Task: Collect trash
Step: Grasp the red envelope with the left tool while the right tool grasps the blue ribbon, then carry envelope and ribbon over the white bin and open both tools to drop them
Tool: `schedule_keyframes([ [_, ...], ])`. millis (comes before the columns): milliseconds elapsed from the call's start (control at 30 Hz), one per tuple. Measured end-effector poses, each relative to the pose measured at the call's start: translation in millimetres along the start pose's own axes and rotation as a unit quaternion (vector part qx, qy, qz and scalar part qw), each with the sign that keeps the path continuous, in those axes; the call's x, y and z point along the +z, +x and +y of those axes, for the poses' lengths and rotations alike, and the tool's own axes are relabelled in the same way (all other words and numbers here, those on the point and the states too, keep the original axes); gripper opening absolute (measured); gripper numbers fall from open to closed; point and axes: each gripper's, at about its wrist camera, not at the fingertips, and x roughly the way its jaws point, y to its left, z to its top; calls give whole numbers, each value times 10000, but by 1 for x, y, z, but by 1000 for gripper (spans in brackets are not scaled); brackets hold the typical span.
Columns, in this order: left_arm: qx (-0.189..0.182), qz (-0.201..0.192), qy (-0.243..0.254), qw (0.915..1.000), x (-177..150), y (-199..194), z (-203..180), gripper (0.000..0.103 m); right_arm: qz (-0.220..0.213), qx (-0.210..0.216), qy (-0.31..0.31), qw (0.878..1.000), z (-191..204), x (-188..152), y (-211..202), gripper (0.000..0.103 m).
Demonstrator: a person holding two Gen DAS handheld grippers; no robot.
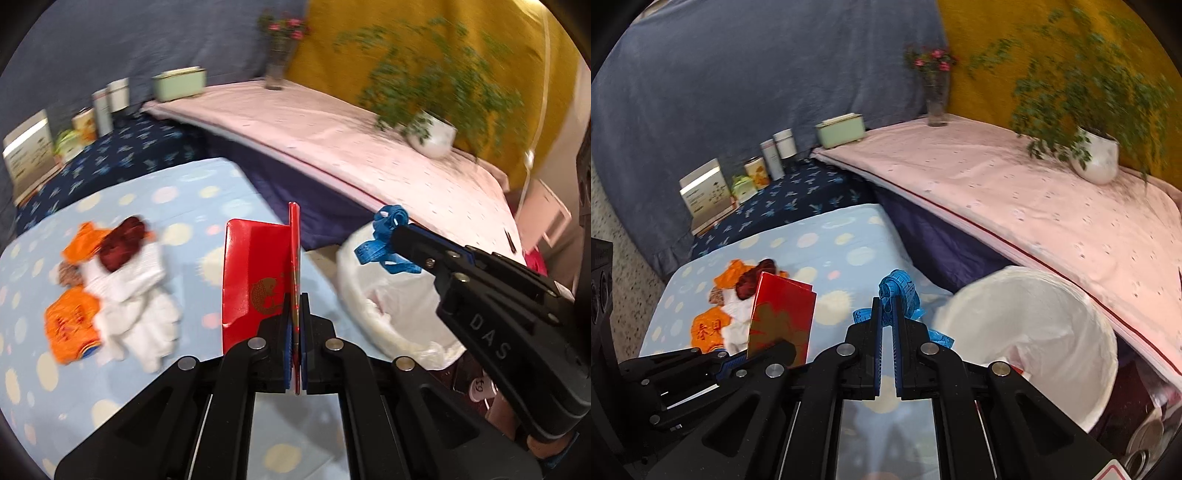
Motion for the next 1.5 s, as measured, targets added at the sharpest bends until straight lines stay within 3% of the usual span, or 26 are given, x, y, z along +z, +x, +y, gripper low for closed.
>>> schedule_keyframes([
  [400,-579,383,681,9953,5,50,-90,3,-55,-571,608,9965,-94,-17,-13,5],
  [700,-810,555,858,9915,1,75,-127,3,62,-754,1024,9919,-136,-31,-11,5],
  [833,-793,539,826,9920,3,78,-128,6,13,-812,1077,9909,-140,-31,-12,9],
  [867,-779,529,797,9924,4,78,-128,9,-18,-825,1085,9907,-140,-31,-13,14],
  [933,-724,459,760,9934,5,78,-127,34,-69,-817,1095,9906,-140,-30,-15,26],
  [1000,-665,383,746,9943,5,76,-125,42,-117,-829,1068,9907,-139,-28,-17,27],
  [1500,-421,259,321,9983,9,60,-82,42,-218,-675,642,9954,-98,-20,-22,27],
])
